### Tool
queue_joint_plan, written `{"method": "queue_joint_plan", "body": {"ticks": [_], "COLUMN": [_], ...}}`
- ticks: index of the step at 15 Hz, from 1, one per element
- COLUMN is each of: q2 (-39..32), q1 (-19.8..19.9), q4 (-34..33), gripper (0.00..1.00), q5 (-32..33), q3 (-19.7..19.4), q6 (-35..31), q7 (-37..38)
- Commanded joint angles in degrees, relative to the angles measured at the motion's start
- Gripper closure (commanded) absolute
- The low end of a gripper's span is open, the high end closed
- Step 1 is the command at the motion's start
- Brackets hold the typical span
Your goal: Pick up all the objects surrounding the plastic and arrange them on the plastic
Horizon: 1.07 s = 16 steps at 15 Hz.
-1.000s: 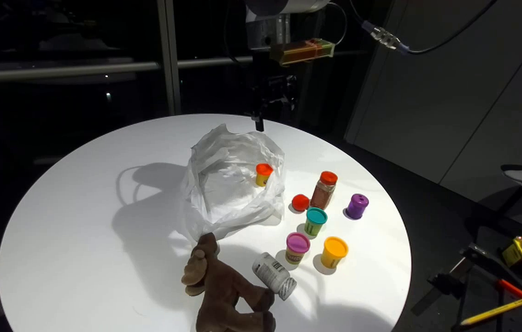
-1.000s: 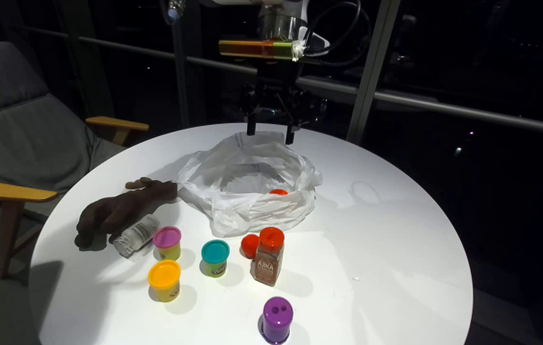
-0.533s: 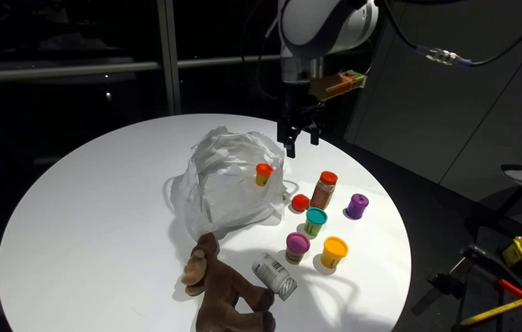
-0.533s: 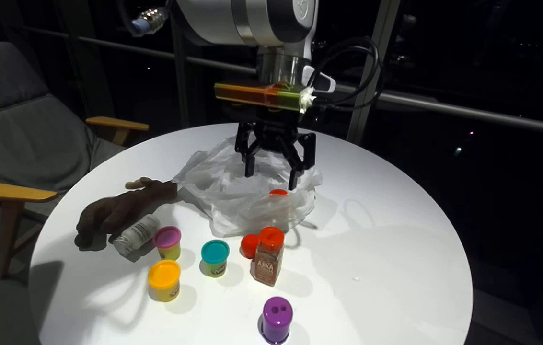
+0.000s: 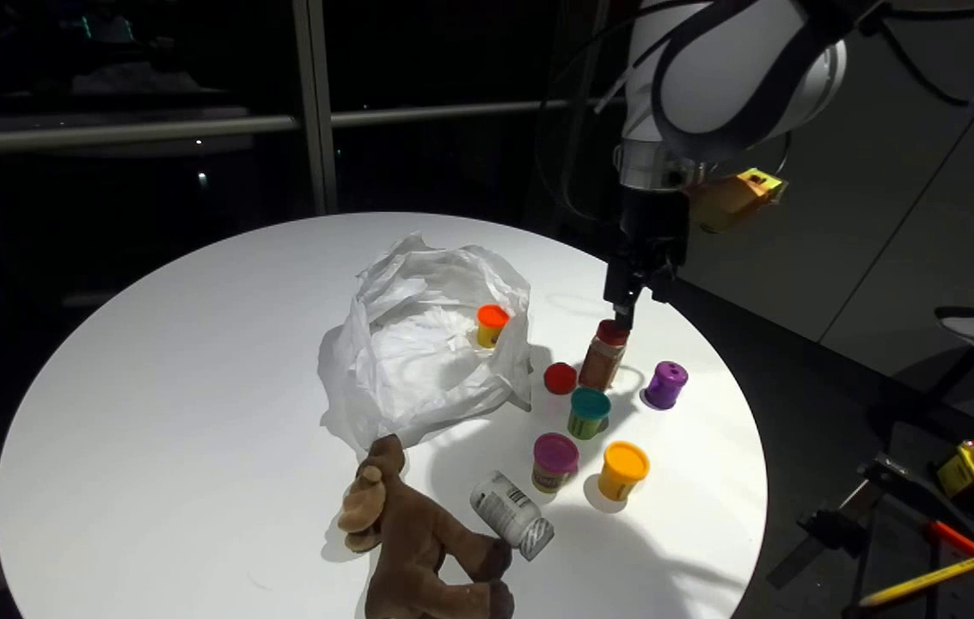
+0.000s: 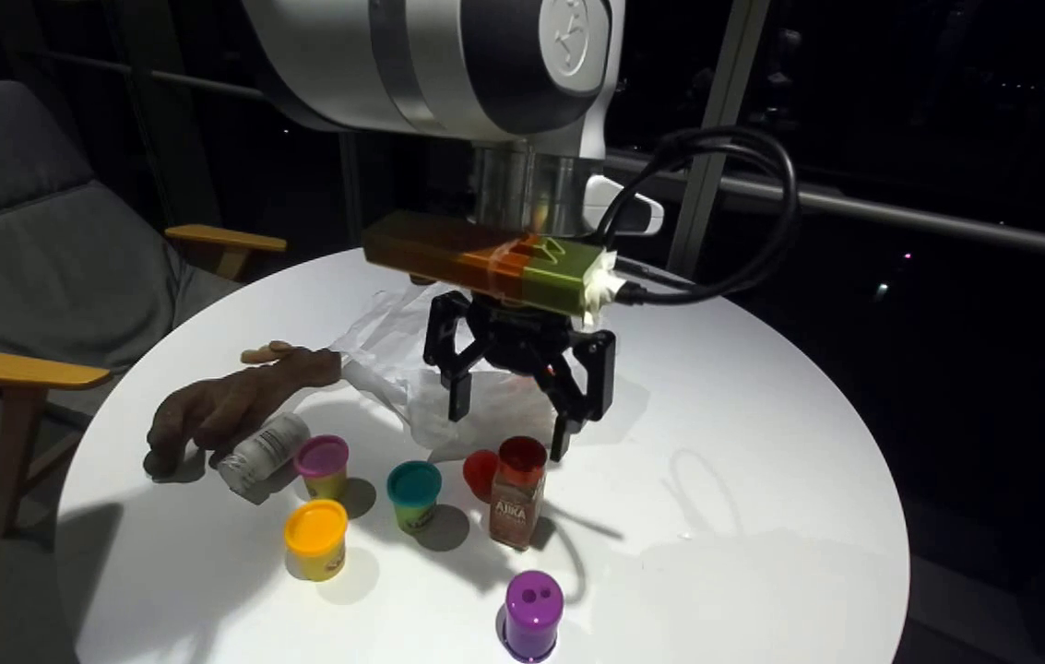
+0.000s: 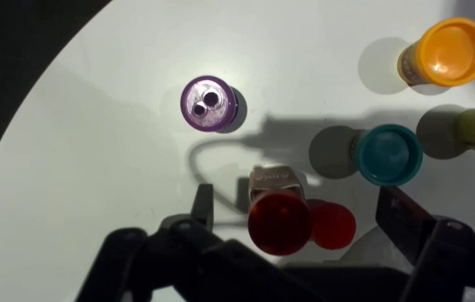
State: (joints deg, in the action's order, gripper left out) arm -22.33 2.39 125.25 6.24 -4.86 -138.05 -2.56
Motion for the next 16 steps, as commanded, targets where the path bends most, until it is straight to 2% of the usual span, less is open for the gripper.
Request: {"method": "queue_joint_plan", "body": {"ticks": [1,5,8,11,16], "q2": [7.09,6.38,4.6,2.78,-0.08], "q1": [1.86,0.85,-1.95,-2.87,-1.31], "q4": [11.53,14.94,13.98,11.79,8.63], "gripper": [0.0,0.0,0.0,0.0,0.0], "q5": [-0.63,0.74,5.4,7.49,5.33], "q3": [0.94,0.88,-1.0,-2.18,-1.74], "q6": [-6.84,-16.23,-22.17,-23.18,-22.35], "q7": [-3.93,-3.14,0.52,2.11,0.81]}}
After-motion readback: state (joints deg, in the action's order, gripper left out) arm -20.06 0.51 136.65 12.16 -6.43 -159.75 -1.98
